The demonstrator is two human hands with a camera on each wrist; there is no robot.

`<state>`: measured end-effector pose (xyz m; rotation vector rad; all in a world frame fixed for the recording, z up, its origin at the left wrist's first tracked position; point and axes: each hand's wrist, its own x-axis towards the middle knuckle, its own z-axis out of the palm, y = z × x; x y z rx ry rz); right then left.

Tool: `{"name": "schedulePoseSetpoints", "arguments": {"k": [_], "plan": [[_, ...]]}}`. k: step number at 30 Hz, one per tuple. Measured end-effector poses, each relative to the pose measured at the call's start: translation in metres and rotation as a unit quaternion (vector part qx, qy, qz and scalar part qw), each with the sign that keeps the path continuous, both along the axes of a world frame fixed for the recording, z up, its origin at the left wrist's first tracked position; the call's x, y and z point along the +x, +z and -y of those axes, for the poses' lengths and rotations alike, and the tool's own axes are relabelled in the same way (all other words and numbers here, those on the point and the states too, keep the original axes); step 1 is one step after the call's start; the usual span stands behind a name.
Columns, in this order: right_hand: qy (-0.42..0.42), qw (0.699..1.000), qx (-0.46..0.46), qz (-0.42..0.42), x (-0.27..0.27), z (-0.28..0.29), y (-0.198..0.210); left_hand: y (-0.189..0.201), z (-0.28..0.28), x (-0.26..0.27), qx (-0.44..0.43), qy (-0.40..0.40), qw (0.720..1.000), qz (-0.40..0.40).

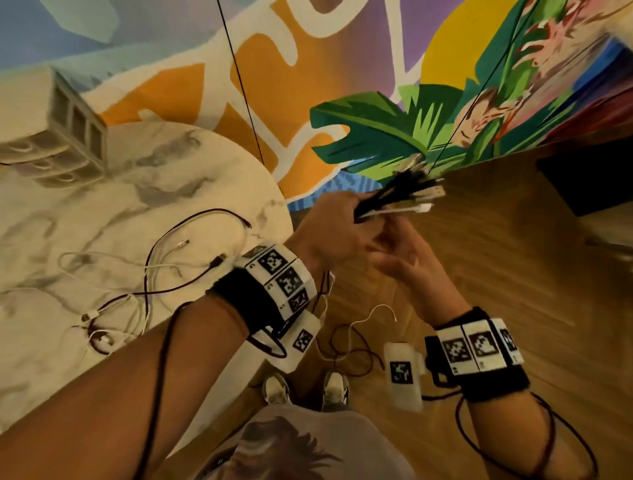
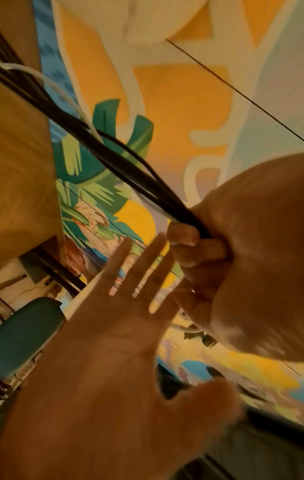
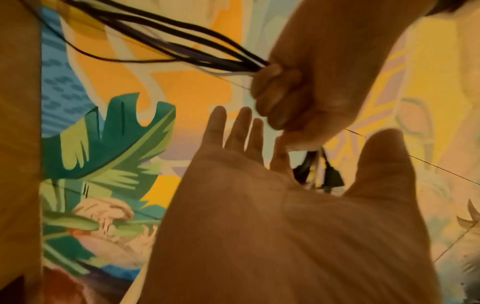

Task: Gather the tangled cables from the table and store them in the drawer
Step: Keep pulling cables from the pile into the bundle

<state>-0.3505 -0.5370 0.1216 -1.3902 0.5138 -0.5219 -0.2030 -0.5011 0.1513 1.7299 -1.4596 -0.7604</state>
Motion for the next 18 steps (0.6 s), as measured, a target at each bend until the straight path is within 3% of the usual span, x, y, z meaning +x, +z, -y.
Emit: {"name": "schedulePoseSetpoints", "arguments": {"k": [5,8,11,13,15,18], "plan": [[-0.042,0.995,0.042,-0.080,0.033,0.003,0.001,-0.029,-0.019,-0.015,0.026,-0.051,0.995,-0.079],[-0.054,0.986,0.088,-0.127,0.044,0.001,-0.007,-0.036,-0.028,-0.022,0.069,-0.062,0.995,-0.027],[-0.060,0.989,0.080,-0.113,0.052,-0.004,-0.011,-0.035,-0.041,-0.012,0.093,-0.050,0.993,0.047],[-0.069,0.989,0.098,-0.085,0.055,-0.006,-0.011,-0.029,-0.051,-0.003,0.039,0.015,0.990,0.136],[-0.065,0.995,0.045,-0.064,0.057,-0.009,-0.016,-0.013,-0.054,0.001,-0.065,0.085,0.975,0.194],[-0.016,0.998,0.036,-0.051,0.063,-0.023,-0.021,0.006,-0.038,0.000,-0.166,0.078,0.951,0.247]]}}
